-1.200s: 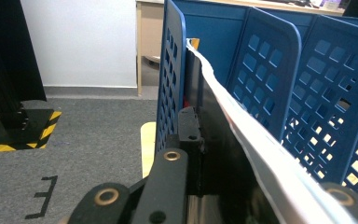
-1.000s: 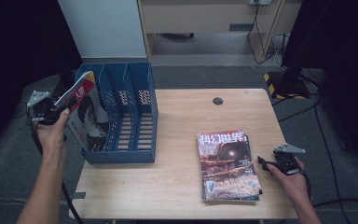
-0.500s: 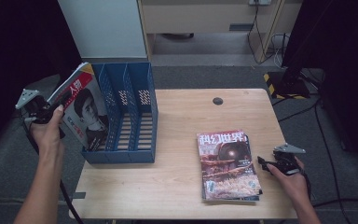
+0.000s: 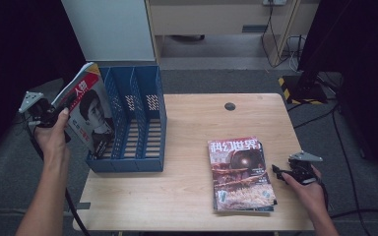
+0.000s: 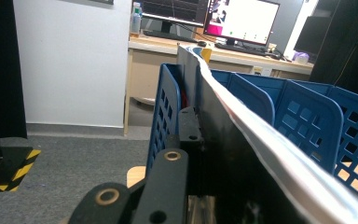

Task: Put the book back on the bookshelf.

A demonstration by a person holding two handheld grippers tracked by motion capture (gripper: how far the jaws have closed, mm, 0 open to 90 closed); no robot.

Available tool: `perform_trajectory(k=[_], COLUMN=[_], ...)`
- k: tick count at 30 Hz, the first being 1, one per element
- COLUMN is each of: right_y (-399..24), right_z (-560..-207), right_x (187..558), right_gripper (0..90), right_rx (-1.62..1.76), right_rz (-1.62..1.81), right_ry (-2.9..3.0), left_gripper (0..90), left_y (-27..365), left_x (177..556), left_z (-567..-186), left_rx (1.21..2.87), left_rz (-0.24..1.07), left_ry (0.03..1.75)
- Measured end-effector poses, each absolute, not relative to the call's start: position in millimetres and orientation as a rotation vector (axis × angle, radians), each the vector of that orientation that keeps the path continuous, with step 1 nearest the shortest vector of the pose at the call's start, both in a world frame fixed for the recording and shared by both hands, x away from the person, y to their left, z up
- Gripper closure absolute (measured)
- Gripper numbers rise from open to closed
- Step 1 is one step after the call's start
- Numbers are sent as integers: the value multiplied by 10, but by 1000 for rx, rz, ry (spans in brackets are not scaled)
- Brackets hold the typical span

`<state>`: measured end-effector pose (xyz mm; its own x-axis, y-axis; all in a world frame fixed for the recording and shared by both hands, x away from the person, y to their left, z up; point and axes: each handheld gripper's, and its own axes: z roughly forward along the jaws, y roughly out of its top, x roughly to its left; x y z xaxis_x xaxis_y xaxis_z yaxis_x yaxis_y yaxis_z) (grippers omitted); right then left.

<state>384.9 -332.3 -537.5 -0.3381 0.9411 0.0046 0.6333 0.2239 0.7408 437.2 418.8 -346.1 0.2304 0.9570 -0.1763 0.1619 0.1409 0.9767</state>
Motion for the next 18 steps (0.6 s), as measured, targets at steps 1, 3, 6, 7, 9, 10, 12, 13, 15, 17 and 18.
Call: perform_trajectory(k=[1,3,6,7,9,10,12,13,15,17,18], right_y=[-3324,-3323,-3324,-3324,-3324,-3323,-3323,-3323,-3323,-3323,-3323], right_z=[-5374,-5375,-5374,-5374,-5374,-5374,-5374,-5374,-5374,-5374,-5374], right_x=[3849,3849,3849,3849,3848,3848,3848,3848,3848,3848,3848], right_gripper=[238,238,238,238,238,238,238,238,237,238,237], right_rx=[1448,1448,1448,1448,1445,1445,1445,1445,1445,1445,1445], right_rz=[914,914,915,915,915,915,915,915,915,915,915], right_ry=[2057,2054,2057,2057,2059,2059,2059,2059,2059,2059,2059], left_gripper=[863,863,863,863,863,863,863,863,862,862,862], left_y=[4188,4186,4184,4182,4176,4173,4163,4157,4147,4139,4137], left_x=[4374,4377,4380,4381,4388,4394,4408,4412,4420,4427,4432], left_z=[-3463,-3470,-3487,-3491,-3508,-3518,-3539,-3550,-3573,-3595,-3604], left_rx=[1297,1293,1294,1293,1292,1295,1304,1305,1303,1297,1296], left_rz=[837,834,837,837,838,836,832,830,826,819,815], left_ry=[1199,1198,1198,1198,1200,1201,1201,1202,1202,1205,1205])
